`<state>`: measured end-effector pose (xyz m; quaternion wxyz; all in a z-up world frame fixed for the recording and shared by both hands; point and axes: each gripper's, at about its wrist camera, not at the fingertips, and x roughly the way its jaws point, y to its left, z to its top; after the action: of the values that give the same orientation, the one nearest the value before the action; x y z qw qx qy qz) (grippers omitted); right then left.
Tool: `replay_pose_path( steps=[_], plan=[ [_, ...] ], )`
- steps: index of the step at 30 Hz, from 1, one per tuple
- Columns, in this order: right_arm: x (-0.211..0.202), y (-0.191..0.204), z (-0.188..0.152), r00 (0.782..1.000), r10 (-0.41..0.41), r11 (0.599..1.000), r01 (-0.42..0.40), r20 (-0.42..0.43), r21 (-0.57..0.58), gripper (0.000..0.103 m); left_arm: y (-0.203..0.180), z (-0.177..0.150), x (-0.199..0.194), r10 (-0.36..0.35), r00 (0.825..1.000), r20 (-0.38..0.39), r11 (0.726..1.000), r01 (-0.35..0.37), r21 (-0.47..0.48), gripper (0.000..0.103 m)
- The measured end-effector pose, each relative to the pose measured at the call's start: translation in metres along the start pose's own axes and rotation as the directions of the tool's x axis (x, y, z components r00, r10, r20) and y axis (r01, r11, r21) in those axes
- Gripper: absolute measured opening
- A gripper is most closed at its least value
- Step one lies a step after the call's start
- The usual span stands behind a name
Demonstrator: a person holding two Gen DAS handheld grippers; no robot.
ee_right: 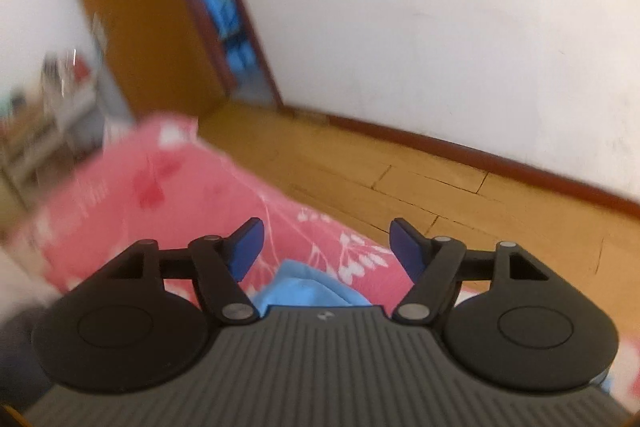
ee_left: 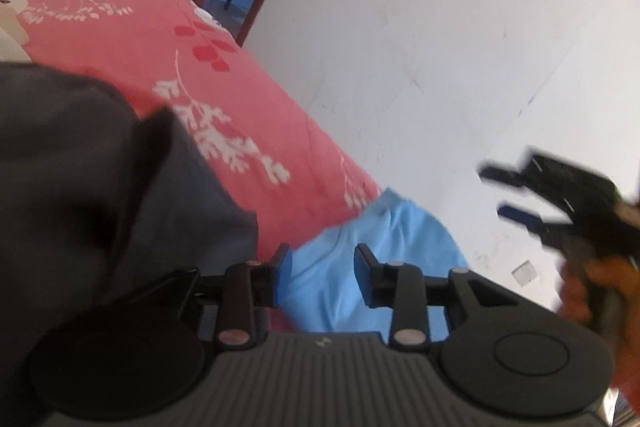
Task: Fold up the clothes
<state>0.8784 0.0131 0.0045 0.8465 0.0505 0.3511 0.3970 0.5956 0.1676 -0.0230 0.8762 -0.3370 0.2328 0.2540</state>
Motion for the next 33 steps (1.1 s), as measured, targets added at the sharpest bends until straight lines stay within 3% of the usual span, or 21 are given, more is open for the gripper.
replay_pose_path(
  steps=[4,8,11,14,17,20,22,24,26,28,30,31,33],
  plan=[
    [-0.025,0.008,-0.027,0.989,0.104,0.995,-0.104,-0.104,0.004,0.028,-0.004,0.008,-0.005,-0.001,1.000,0.014,0.998,0.000,0.064,0.035],
    [-0.009,0.025,-0.059,0.975,0.110,0.990,-0.126,-0.194,-0.069,0.025,-0.019,0.007,0.000,-0.020,1.000,-0.010,0.978,0.022,0.209,0.035],
    [0.031,0.016,-0.073,0.974,0.051,0.999,-0.049,-0.221,0.015,0.025,-0.029,0.001,0.010,0.004,0.998,-0.056,0.961,0.012,0.277,0.035],
    [0.044,0.007,-0.089,0.984,0.041,0.994,-0.022,-0.175,0.109,0.023,-0.034,-0.001,0.014,0.030,0.997,-0.073,0.948,-0.006,0.318,0.035],
    [0.002,0.010,-0.094,0.998,0.055,0.990,-0.050,-0.040,0.131,0.024,-0.044,-0.004,0.016,0.027,0.997,-0.078,0.926,0.005,0.377,0.035],
    [-0.050,-0.004,-0.094,0.997,-0.032,0.994,0.025,0.064,0.108,0.024,-0.055,-0.007,0.039,0.027,0.994,-0.103,0.908,0.019,0.419,0.037],
    [-0.067,-0.032,-0.093,0.993,-0.098,0.983,0.086,0.072,0.160,0.024,-0.062,-0.010,0.057,0.041,0.992,-0.120,0.896,0.017,0.444,0.037],
    [-0.062,-0.063,-0.089,0.984,-0.179,0.966,0.172,0.019,0.195,0.024,-0.064,-0.016,0.075,0.102,0.986,-0.133,0.886,-0.029,0.463,0.037],
    [-0.045,-0.093,-0.086,0.964,-0.260,0.943,0.266,-0.054,0.198,0.020,-0.063,-0.022,0.090,0.162,0.976,-0.146,0.876,-0.074,0.477,0.037],
    [-0.043,-0.113,-0.079,0.941,-0.336,0.910,0.337,-0.048,0.242,0.011,-0.060,-0.025,0.093,0.183,0.972,-0.147,0.872,-0.091,0.482,0.037],
    [-0.043,-0.131,-0.072,0.911,-0.410,0.868,0.402,-0.037,0.290,0.013,-0.061,-0.025,0.089,0.185,0.972,-0.143,0.866,-0.092,0.492,0.037],
    [-0.050,-0.134,-0.069,0.906,-0.424,0.855,0.407,-0.020,0.322,0.013,-0.062,-0.023,0.087,0.181,0.973,-0.142,0.866,-0.089,0.492,0.039],
    [-0.067,-0.124,-0.067,0.933,-0.358,0.886,0.327,0.037,0.330,0.013,-0.063,-0.021,0.084,0.173,0.975,-0.142,0.868,-0.083,0.489,0.040]
  ],
)
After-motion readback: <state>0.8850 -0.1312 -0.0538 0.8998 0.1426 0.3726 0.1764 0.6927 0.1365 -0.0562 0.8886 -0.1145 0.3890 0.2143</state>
